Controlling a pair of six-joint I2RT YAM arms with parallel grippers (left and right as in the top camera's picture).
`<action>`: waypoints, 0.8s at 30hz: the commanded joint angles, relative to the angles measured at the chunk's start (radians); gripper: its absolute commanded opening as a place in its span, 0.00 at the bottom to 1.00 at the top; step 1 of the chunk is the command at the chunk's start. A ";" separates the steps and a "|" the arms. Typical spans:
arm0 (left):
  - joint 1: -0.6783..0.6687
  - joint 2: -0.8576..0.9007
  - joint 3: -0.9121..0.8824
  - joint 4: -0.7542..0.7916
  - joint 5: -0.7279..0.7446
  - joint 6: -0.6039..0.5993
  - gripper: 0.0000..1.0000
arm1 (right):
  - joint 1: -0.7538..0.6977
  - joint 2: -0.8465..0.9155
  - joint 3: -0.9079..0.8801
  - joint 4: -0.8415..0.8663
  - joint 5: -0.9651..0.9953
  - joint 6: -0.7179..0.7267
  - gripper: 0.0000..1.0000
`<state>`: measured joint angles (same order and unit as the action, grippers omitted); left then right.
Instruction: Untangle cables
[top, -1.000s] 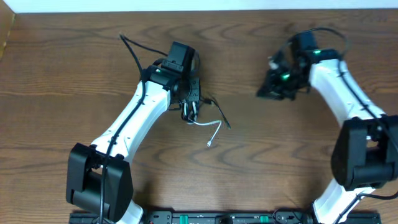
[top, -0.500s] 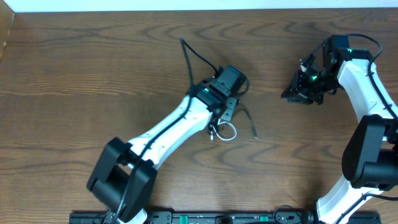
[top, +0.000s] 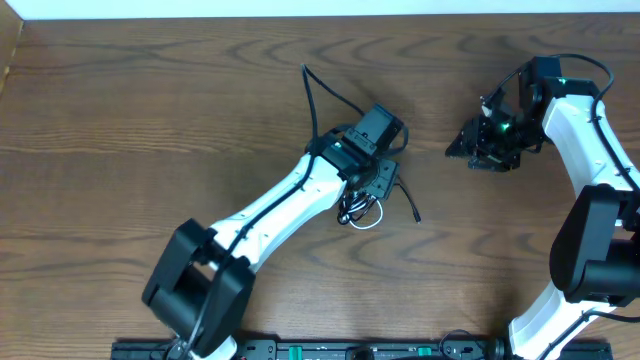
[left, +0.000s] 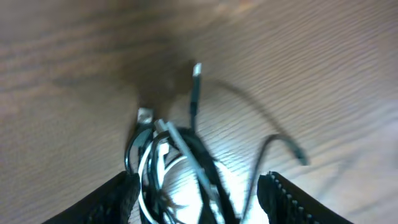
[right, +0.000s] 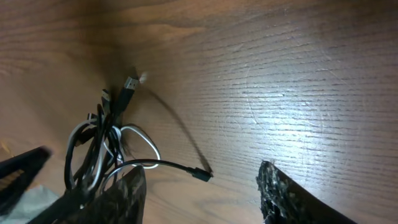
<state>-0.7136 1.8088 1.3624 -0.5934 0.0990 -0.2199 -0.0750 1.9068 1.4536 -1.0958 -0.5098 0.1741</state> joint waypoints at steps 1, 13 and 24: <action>0.006 -0.120 0.060 -0.004 0.031 0.019 0.66 | -0.003 0.003 0.003 -0.004 0.007 -0.030 0.56; 0.120 -0.086 0.048 -0.206 0.165 -0.022 0.60 | 0.021 0.003 0.003 -0.005 0.008 -0.061 0.59; 0.322 0.049 0.047 -0.244 0.706 0.188 0.53 | 0.058 0.003 0.003 -0.005 0.022 -0.079 0.59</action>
<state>-0.4191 1.8141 1.4139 -0.8314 0.5591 -0.1207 -0.0288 1.9068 1.4536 -1.1000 -0.4965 0.1165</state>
